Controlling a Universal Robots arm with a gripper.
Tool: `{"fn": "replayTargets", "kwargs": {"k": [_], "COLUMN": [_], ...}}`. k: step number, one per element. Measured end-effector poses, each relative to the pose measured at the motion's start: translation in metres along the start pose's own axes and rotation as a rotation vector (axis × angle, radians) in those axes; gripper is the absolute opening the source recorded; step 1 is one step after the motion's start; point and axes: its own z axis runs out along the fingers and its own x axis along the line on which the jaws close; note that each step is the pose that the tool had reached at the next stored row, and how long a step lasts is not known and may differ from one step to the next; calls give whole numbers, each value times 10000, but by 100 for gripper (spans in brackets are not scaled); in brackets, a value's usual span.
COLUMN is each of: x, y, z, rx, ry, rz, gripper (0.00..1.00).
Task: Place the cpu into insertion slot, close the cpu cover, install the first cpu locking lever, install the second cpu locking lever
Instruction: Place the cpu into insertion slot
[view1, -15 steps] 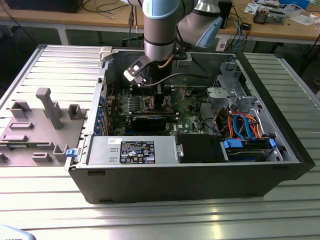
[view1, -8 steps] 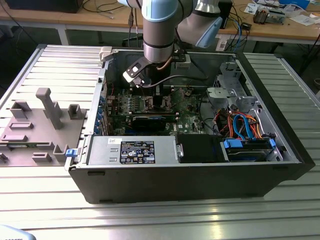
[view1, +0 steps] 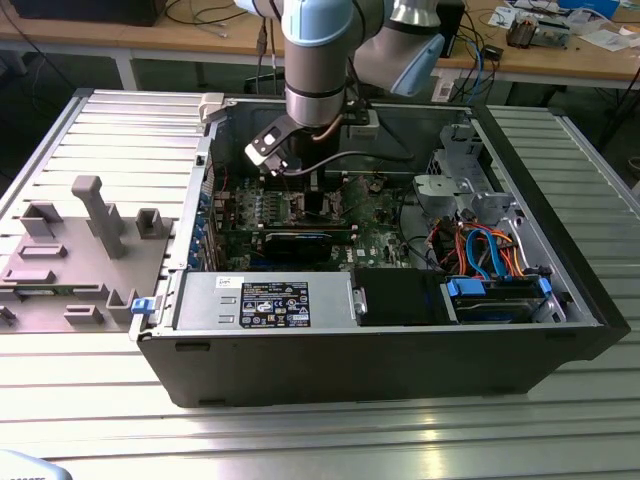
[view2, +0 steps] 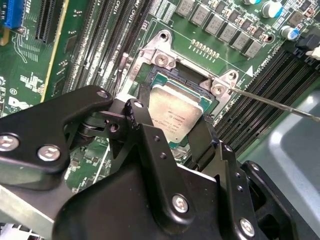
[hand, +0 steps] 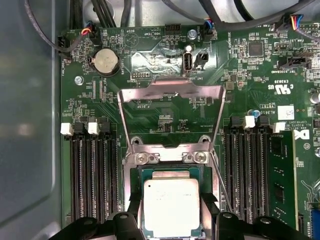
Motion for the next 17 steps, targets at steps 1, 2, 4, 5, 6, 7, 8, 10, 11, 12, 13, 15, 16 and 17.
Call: {"fn": "replayTargets", "kwargs": {"k": [1,2,4,5,6,7,8,10,11,12,13,15,16,17], "x": [1,1,1,1,1,1,1,2,2,1,2,3,2,2], "y": [-1,-2,-2,-2,-1,2,4,6,7,7,8,9,9,9], "z": [3,10,17,18,18,18,18,19,19,19,20,21,20,19], "rx": [2,4,1,2,2,2,2,-1,0,0,-4,-4,-3,-1], "ry": [-1,-4,-6,-5,-4,-3,-3,-3,-3,-2,-1,2,1,-2], "rz": [0,2,4,6,6,6,5,6,6,4,4,5,5,5], "gripper": [55,55,55,55,55,55,55,55,55,55,55,55,61,61]}}
